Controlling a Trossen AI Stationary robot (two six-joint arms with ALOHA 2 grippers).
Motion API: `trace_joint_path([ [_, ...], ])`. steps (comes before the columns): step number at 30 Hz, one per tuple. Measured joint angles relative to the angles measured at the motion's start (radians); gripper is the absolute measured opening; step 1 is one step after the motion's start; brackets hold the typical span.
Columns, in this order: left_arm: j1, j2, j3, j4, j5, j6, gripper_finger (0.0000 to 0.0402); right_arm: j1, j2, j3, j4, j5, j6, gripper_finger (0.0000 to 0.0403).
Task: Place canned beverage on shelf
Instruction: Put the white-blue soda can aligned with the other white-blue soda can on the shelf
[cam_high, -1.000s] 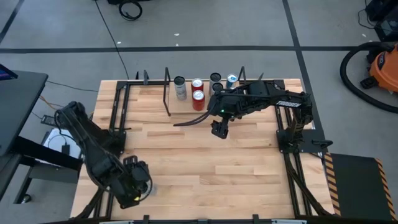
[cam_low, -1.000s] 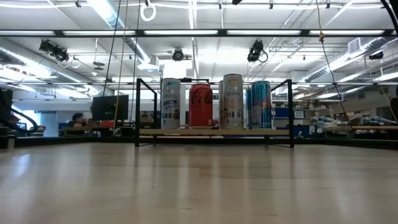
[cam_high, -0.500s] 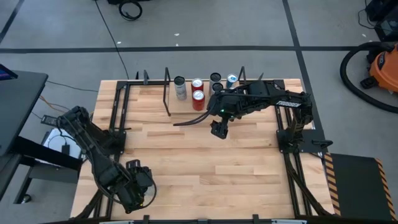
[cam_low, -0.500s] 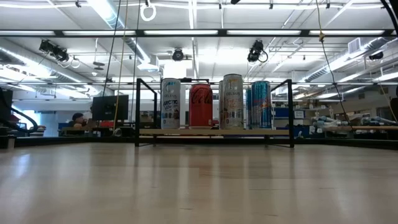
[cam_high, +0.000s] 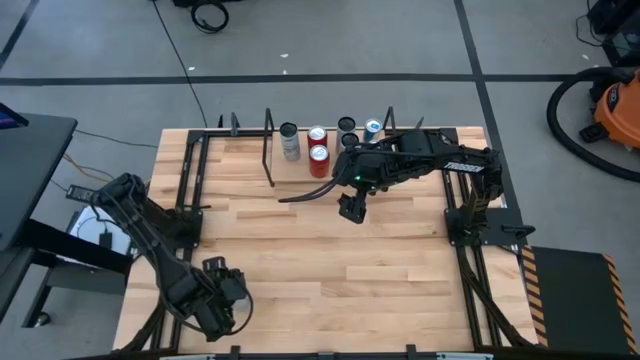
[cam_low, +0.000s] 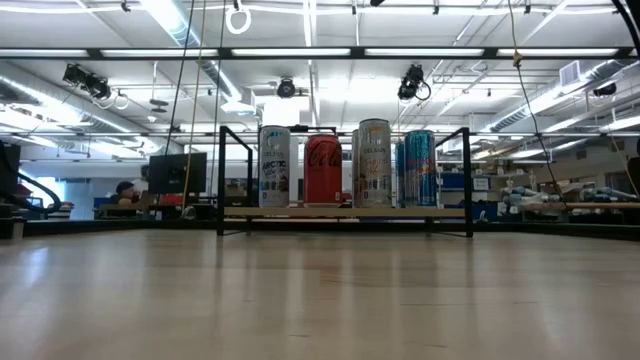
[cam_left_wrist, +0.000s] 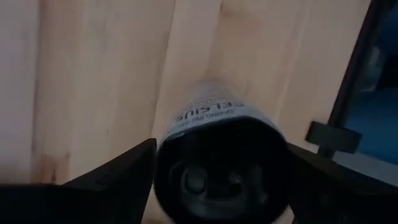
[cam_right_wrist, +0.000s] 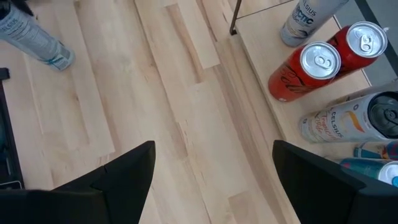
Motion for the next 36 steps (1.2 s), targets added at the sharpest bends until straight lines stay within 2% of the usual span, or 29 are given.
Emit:
trace_joint_path([
  [4, -0.004, 0.001, -0.041, 0.075, 0.000, 0.001, 0.0316, 0.000, 0.000, 0.000, 0.000, 0.000, 0.000, 0.0332],
  [11, -0.004, 0.001, -0.046, 0.077, 0.001, 0.046, 0.0313, 0.000, 0.008, 0.000, 0.017, 0.000, 0.000, 0.0332],
  [23, 0.021, 0.000, -0.045, 0.077, 0.032, 0.181, 0.0260, 0.005, 0.038, -0.001, 0.023, 0.004, -0.010, 0.0332],
  [26, 0.035, -0.002, -0.045, 0.076, 0.040, 0.220, 0.0258, 0.007, 0.041, -0.001, 0.023, 0.004, -0.011, 0.0332],
  [31, 0.088, -0.008, -0.045, 0.067, 0.042, 0.338, 0.0261, 0.006, 0.042, -0.001, 0.023, 0.006, -0.011, 0.0332],
  [36, 0.190, -0.031, -0.046, 0.010, 0.037, 0.442, 0.0262, 0.006, 0.042, -0.001, 0.022, 0.006, -0.012, 0.0332],
])
